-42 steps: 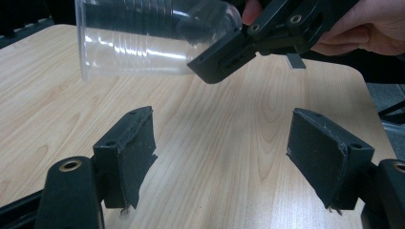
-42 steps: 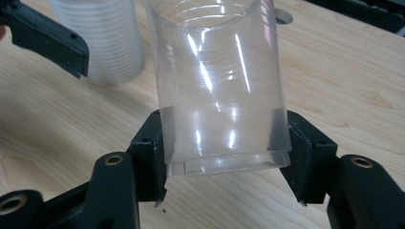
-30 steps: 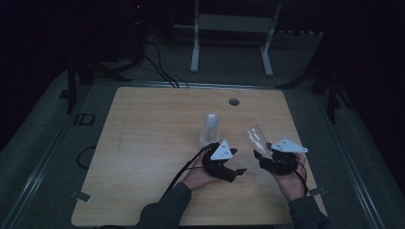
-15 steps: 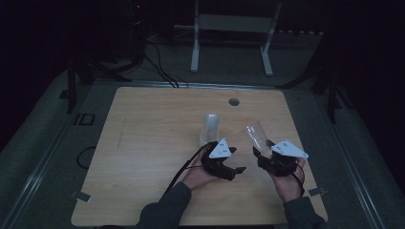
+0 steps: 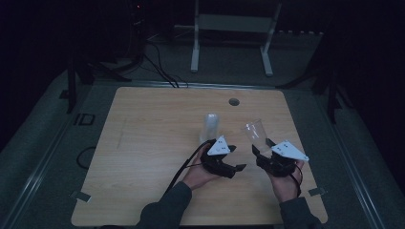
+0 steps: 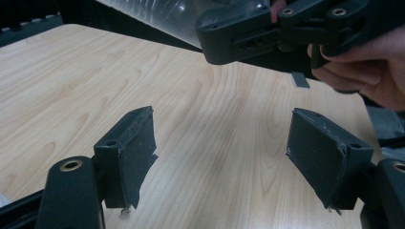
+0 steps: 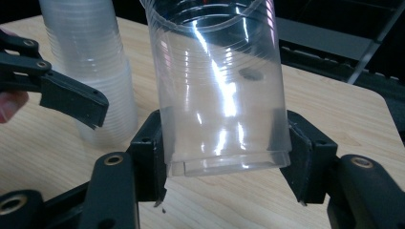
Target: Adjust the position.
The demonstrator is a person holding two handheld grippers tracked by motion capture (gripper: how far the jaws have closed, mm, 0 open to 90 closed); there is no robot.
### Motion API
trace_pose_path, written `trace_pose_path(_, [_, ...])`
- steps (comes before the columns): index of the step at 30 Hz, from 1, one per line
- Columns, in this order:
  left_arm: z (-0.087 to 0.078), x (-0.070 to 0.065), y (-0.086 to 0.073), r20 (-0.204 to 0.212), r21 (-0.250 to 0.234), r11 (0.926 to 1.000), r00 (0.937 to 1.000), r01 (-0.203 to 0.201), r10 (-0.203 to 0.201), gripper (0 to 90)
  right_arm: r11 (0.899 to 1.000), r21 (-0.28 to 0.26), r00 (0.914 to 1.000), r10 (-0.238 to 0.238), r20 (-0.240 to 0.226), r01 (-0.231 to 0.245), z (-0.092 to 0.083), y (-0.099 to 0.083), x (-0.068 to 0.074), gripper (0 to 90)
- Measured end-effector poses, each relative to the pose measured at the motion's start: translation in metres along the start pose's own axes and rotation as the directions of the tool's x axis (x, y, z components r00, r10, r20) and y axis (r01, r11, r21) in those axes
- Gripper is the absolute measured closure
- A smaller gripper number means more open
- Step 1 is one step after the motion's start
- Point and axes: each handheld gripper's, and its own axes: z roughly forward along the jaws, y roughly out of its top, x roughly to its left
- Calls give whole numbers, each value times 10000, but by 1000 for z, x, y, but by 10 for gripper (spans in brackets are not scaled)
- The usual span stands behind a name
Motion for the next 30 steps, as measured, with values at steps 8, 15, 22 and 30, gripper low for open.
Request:
trace_pose_path(8, [-2, 3, 4, 116, -149, 9993, 9994, 338, -336, 246, 9994, -356, 9999, 60, 121, -56, -2, -1, 5, 417])
trace_pose_path(15, [-1, 3, 10, 43, -279, 9977, 9980, 625, -624, 245, 9984, -550, 9998, 137, 154, -128, -3, -2, 6, 417])
trace_pose_path(22, [-1, 6, 15, 44, -536, 9935, 9949, 1009, -1008, 245, 9978, -638, 9996, 179, 212, -165, -4, -4, 4, 417])
trace_pose_path(30, [-2, 10, 23, 19, -654, 9905, 9927, 1208, -1209, 245, 9968, -768, 9995, 243, 211, -226, -5, -7, 4, 417])
